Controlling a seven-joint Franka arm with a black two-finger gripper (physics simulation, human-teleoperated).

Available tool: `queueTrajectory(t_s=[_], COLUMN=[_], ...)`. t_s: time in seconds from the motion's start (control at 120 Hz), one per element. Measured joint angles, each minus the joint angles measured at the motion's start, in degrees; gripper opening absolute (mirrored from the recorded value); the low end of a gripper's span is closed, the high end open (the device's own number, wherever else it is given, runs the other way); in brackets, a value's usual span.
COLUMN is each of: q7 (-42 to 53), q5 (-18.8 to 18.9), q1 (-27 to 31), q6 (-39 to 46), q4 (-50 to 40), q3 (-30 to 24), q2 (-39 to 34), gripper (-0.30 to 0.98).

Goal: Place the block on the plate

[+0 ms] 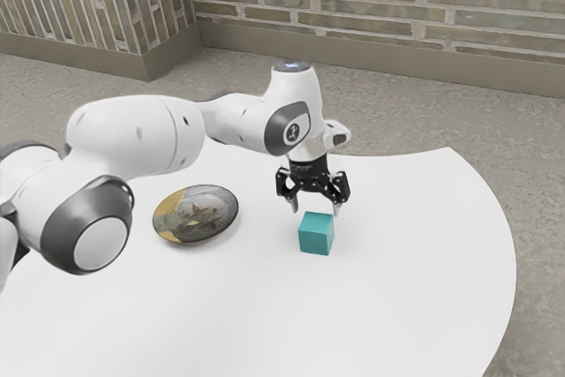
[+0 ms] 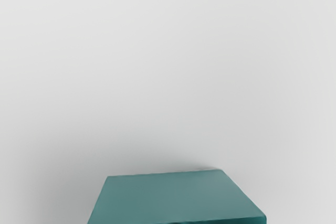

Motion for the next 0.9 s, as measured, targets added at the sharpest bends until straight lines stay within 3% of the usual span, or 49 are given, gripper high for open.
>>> queueTrajectory(t_s=[0.575,0.9], q7=[-4.3,-5.2], q5=[0.1,0.3], q1=[-0.8,-0.8], q6=[1.7,1.5], q4=[-0.6,-0.7], q3=[0.1,0.1], q2=[2.7,2.7], gripper=[0.68,0.40])
